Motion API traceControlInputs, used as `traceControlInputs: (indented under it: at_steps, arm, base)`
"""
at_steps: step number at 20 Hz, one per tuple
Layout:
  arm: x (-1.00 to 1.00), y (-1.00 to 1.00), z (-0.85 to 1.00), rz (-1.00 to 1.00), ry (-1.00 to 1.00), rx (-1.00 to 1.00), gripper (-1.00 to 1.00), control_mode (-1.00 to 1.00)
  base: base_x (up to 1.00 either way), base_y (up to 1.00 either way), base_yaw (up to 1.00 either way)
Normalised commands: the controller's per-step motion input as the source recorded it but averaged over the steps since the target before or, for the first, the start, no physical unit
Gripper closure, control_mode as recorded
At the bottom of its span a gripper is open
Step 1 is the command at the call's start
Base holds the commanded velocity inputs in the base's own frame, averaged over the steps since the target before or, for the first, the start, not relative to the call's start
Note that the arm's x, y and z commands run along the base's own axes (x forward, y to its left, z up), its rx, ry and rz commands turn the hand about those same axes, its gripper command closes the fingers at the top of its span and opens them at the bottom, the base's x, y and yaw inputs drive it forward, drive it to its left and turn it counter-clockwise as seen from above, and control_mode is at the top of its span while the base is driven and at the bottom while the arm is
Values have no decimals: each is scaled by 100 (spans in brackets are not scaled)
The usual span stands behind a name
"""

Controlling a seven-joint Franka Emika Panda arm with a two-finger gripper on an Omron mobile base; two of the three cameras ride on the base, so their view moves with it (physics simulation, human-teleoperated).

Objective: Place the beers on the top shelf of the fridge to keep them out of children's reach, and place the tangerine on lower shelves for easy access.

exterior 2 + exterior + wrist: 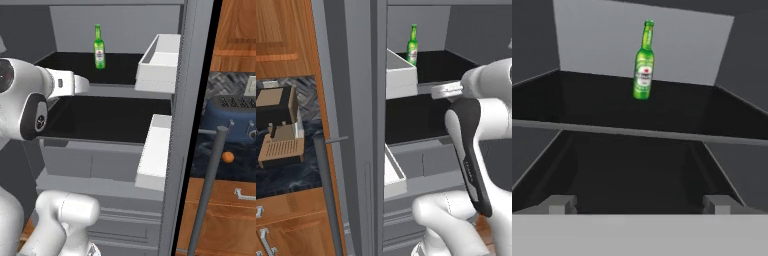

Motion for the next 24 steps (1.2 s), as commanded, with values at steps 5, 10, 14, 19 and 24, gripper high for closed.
traceControlInputs:
  at_steps: [5, 10, 14, 19, 24]
  arm:
    - [-45, 0, -4, -3, 14, 4, -100, -100]
    - [-49, 0, 0, -2, 11, 0, -100, -100]
    - [-44, 0, 0, 0, 9, 0, -100, -100]
    - [-41, 0, 0, -2, 2, 0, -100, -100]
    - [-23, 0, 0, 0, 0, 0, -100, 100]
  base:
    - [0, 0, 0]
    - [0, 0, 0]
    - [0, 0, 0]
    - [0, 0, 0]
    - [-50, -2, 0]
